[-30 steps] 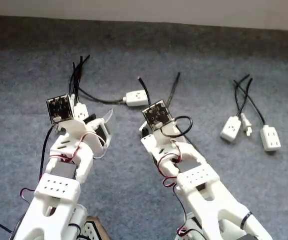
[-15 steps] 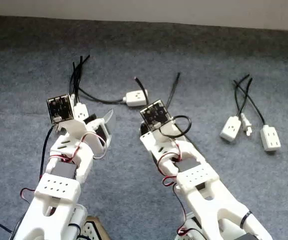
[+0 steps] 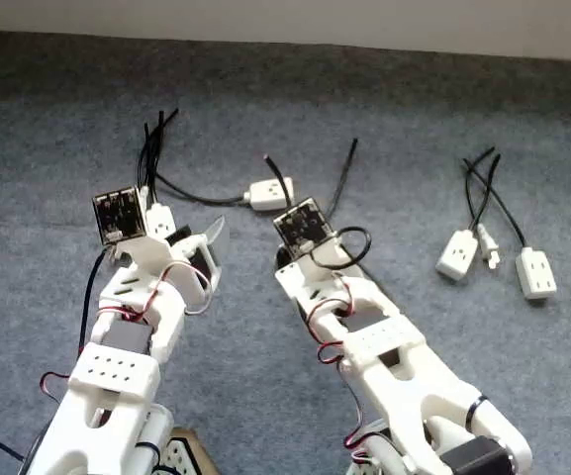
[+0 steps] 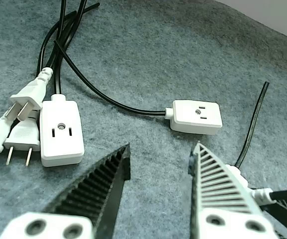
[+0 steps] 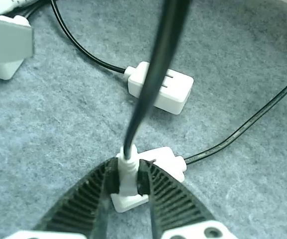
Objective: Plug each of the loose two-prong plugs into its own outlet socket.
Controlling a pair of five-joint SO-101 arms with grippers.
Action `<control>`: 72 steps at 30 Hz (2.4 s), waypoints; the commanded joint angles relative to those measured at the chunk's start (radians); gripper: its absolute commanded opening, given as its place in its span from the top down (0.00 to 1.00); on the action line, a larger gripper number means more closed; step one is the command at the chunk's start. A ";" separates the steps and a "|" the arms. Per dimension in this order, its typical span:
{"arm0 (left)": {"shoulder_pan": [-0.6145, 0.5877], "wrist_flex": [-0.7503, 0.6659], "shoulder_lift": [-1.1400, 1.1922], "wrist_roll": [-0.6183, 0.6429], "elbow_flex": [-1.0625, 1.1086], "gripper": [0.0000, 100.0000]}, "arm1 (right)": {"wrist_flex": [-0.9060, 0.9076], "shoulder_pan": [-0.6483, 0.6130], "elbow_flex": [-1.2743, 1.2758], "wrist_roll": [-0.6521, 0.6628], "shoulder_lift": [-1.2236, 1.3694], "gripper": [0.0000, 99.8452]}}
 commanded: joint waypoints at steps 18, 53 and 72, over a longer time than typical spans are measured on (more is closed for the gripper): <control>0.019 -0.020 0.002 -0.009 -0.005 0.79 | 0.042 -0.039 -0.028 -0.012 -0.053 0.99; 0.302 -0.157 0.004 -0.658 0.229 0.79 | 0.041 0.039 -0.021 -0.015 -0.064 0.99; 0.242 -0.425 0.587 -0.663 -0.042 0.79 | 0.042 0.019 -0.021 -0.015 -0.064 0.99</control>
